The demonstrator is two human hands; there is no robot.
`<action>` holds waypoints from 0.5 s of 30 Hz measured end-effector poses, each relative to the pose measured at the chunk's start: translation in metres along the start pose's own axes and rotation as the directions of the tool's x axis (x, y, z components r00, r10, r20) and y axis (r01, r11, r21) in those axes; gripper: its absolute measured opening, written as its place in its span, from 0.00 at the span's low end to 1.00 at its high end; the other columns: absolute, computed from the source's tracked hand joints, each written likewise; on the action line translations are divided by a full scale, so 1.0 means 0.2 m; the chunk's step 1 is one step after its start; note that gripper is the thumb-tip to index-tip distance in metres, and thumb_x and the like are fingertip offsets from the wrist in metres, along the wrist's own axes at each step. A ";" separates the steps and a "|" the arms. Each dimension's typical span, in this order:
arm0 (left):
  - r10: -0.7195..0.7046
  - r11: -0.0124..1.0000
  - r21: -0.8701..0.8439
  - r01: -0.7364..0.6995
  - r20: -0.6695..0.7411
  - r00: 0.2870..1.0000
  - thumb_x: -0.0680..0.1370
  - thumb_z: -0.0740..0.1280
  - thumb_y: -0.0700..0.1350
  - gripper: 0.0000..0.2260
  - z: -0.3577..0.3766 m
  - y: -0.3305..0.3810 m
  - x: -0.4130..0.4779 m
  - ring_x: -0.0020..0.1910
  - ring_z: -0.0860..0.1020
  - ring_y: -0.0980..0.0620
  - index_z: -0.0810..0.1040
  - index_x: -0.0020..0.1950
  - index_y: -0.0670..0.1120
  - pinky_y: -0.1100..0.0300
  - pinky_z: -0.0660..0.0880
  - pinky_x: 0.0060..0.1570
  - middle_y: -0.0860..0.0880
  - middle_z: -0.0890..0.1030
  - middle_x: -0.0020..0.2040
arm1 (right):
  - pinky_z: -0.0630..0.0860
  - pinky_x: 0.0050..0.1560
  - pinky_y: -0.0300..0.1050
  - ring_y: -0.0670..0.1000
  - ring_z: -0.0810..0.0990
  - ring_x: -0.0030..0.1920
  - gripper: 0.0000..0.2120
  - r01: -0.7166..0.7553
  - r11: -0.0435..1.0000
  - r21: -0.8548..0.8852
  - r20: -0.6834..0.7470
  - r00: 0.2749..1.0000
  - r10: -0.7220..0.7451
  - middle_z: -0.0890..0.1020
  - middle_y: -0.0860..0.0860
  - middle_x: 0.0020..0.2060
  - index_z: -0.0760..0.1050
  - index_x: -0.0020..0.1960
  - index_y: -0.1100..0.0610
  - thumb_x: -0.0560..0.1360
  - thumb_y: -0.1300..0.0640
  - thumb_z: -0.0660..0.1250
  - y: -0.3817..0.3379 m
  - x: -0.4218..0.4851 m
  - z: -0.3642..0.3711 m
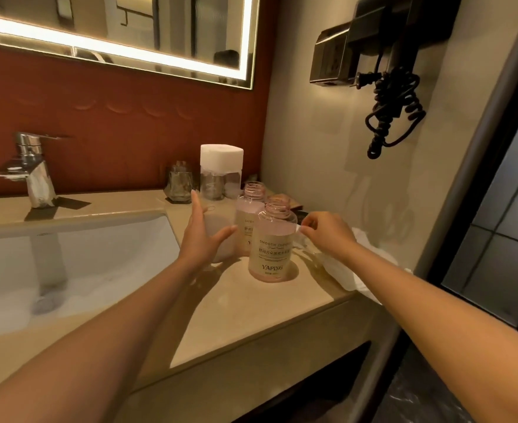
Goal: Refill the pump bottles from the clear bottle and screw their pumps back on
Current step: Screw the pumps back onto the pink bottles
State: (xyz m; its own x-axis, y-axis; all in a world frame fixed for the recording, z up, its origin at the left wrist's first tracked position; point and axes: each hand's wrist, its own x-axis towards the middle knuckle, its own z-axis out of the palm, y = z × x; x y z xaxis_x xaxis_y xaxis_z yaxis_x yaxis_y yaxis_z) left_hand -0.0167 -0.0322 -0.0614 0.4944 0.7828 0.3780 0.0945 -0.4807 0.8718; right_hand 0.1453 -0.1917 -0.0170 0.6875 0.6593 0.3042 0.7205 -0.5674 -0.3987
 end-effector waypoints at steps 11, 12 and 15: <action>0.129 0.986 -0.038 -0.161 -0.429 0.894 0.72 0.65 0.62 0.33 0.05 0.06 -0.03 0.64 0.68 0.49 0.59 0.72 0.51 0.54 0.69 0.61 0.46 0.68 0.68 | 0.70 0.44 0.44 0.55 0.75 0.57 0.23 -0.047 0.992 -0.116 0.043 0.998 0.052 0.76 0.52 0.62 0.68 0.67 0.55 0.75 0.46 0.64 0.07 0.15 0.12; 0.147 0.974 -0.084 -0.208 -0.462 0.875 0.72 0.63 0.62 0.30 0.05 0.10 -0.05 0.57 0.71 0.51 0.64 0.69 0.50 0.57 0.73 0.54 0.47 0.72 0.61 | 0.71 0.45 0.44 0.54 0.75 0.57 0.22 -0.033 0.994 -0.107 0.058 0.998 0.039 0.76 0.52 0.61 0.69 0.66 0.54 0.75 0.47 0.65 0.07 0.15 0.13; 0.255 0.944 -0.133 -0.303 -0.294 0.921 0.70 0.65 0.63 0.27 0.10 0.19 -0.14 0.48 0.74 0.56 0.66 0.62 0.49 0.65 0.72 0.42 0.50 0.73 0.53 | 0.71 0.44 0.44 0.54 0.76 0.54 0.18 -0.027 0.994 -0.104 0.070 0.997 0.034 0.78 0.52 0.58 0.70 0.63 0.54 0.75 0.51 0.65 0.07 0.15 0.12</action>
State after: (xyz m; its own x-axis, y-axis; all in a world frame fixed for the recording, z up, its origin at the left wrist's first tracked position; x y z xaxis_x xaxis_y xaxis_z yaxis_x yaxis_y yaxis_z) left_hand -0.0104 -0.0802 -0.0457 0.2258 0.7148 0.6619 -0.1754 -0.6385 0.7494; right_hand 0.1734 -0.1672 -0.0348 0.7037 0.6725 0.2292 0.7074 -0.6331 -0.3143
